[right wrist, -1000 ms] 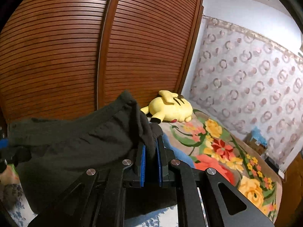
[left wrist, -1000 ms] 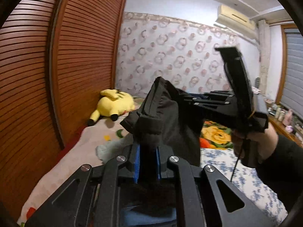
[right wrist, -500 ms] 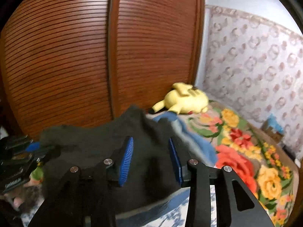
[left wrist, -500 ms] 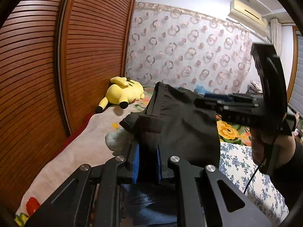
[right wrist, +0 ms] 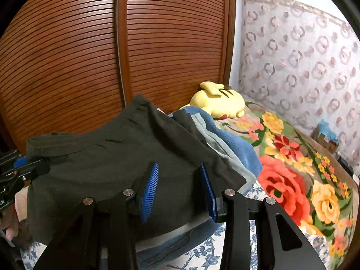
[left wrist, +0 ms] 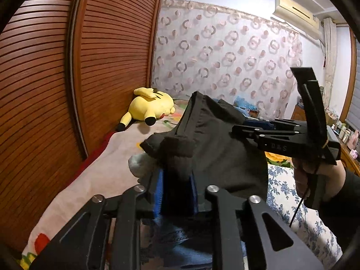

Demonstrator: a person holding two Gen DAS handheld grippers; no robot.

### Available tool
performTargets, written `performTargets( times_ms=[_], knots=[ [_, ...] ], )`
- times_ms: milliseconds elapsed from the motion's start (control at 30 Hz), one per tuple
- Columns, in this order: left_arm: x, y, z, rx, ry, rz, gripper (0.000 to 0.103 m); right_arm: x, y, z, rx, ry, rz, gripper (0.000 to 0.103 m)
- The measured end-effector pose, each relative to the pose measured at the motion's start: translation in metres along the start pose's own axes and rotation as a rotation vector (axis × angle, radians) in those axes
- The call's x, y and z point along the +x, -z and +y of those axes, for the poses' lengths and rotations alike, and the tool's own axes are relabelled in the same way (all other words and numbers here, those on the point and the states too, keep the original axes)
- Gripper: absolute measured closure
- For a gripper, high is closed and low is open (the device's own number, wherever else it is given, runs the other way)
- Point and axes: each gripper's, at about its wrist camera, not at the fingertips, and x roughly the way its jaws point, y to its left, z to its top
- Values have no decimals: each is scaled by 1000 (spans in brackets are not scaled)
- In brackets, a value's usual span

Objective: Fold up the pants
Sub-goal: 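Lower the black garment onto the jeans stack and open both grippers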

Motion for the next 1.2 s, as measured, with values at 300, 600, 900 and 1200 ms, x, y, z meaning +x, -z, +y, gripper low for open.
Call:
performTargets(
  times_ms=[300, 600, 900, 1200],
  knots=[
    [-5, 0, 10, -9, 24, -5, 20, -9, 13, 6, 23, -14, -13, 63],
    [-9, 1, 15, 10, -6, 6, 1, -18, 17, 11, 33, -32, -21, 54],
    [-17, 9, 16, 19, -5, 37, 1, -30, 24, 19, 44, -21, -19, 34],
    [-32, 14, 19, 46, -25, 28, 1, -53, 34, 38, 61, 7, -25, 22]
  ],
)
